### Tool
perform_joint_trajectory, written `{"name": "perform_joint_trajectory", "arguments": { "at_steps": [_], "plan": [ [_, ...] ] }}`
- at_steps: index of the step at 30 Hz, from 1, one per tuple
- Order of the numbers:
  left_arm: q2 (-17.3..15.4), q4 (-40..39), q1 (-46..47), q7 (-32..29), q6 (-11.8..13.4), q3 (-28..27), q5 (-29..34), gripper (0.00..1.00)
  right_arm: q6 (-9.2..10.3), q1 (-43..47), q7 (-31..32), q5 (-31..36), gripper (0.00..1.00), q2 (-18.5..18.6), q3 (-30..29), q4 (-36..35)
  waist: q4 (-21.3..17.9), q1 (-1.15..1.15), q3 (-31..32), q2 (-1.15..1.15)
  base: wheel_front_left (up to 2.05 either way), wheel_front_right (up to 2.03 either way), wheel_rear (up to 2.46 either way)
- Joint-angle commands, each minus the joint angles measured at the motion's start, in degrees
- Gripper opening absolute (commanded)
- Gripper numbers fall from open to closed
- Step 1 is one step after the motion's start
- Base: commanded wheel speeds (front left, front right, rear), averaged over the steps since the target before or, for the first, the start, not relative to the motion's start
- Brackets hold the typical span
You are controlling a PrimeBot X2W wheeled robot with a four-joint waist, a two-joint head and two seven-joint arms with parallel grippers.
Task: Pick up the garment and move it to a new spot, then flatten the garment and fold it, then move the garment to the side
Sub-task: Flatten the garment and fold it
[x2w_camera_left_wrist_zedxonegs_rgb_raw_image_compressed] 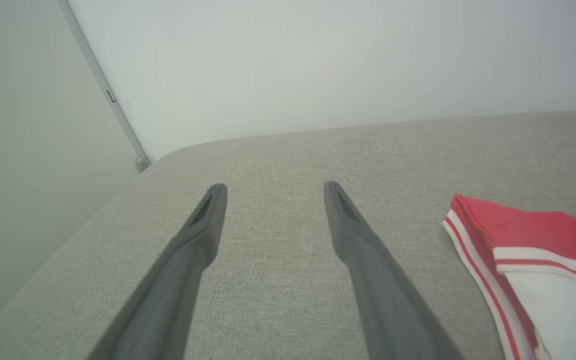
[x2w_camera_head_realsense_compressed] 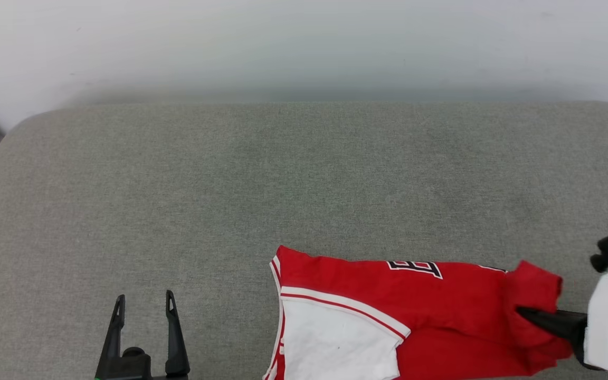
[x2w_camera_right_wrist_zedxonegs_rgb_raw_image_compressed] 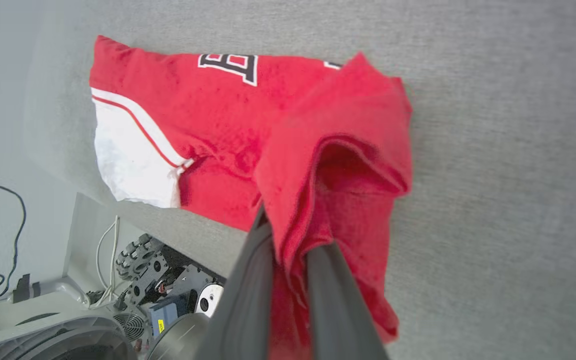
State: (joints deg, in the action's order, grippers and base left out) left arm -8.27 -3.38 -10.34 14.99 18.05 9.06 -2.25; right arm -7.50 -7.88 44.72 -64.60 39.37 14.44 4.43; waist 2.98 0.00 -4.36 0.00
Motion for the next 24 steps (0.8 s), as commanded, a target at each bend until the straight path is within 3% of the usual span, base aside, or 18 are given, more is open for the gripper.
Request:
{"name": "perform_joint_trajectory", "arguments": {
  "at_steps": [1, 11, 17, 24],
  "plan": [
    [0.3, 0.1, -0.5, 0.3, -0.3, -0.2, 0.3, 1.0, 0.02, -0.8, 0.8, 0.3, 0.0, -1.0, 0.4, -1.9, 0.1, 0.0, -0.1, 0.0, 0.0, 0.0, 0.0],
    [1.2, 0.7, 2.5, 0.3, -2.3, -0.5, 1.1, 1.0, 0.02, -10.9, 6.9, 8.0, 0.0, -9.3, 10.7, -8.6, 1.8, 0.0, -2.6, 0.0, 0.0, 0.0, 0.0],
    [1.9, 1.1, 3.9, 0.3, -2.9, -0.6, 1.4, 1.0, 0.02, -19.5, 7.7, 13.0, 0.0, -14.8, 21.5, -5.7, 2.7, 0.0, -4.7, 0.0, 0.0, 0.0, 0.0],
    [2.6, 1.6, 5.7, 0.3, -3.7, -0.4, 1.6, 1.0, 0.02, -27.8, 4.8, 16.3, 0.0, -19.9, 32.6, 2.6, 4.0, 0.0, -6.8, 0.0, 0.0, 0.0, 0.0]
  ]
}}
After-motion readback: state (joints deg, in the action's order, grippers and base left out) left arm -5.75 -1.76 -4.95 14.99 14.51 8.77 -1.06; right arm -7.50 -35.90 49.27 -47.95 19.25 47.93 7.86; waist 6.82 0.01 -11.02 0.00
